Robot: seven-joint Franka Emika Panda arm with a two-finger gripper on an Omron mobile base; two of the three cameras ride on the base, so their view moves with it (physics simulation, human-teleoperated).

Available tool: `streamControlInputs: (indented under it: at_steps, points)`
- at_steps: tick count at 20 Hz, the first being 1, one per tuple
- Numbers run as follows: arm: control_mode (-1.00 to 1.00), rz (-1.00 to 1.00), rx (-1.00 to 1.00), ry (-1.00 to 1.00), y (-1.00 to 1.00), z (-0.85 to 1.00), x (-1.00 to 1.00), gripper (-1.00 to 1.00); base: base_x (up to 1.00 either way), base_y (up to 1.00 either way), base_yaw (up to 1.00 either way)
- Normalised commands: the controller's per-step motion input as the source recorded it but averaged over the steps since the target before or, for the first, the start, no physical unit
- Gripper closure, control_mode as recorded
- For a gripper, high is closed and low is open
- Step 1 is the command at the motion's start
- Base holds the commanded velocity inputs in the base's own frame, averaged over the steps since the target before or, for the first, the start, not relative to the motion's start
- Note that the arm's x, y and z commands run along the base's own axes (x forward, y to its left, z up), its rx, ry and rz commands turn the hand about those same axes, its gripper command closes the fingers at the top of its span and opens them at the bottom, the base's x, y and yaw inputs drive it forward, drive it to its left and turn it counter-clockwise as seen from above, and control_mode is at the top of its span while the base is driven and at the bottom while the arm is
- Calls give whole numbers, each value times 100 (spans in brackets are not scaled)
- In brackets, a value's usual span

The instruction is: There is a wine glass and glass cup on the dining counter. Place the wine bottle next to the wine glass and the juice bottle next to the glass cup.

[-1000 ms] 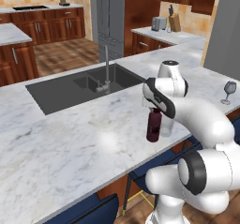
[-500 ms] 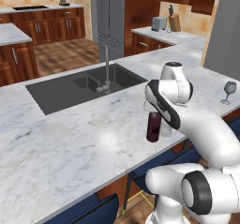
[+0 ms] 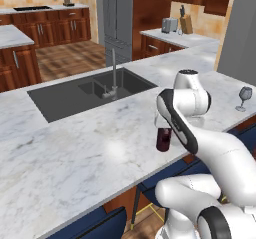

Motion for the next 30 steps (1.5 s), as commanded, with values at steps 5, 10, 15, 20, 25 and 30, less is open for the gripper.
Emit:
streamControlInputs:
  at_steps: [5,10,15,20,25,30]
  points:
    - [-100,19,4,1,4,1,-40,-100,0,0,0]
    - [-100,10,4,1,6,2,-18,-100,0,0,0]
    - [-100,1,0,0,3,0,-1,-100,0,0,0]
    - [-100,0,0,0,0,0,0,-100,0,0,0]
    - [-100,0,0,0,0,0,0,-100,0,0,0]
    - [100,0,0,0,0,0,0,-100,-30,0,-3]
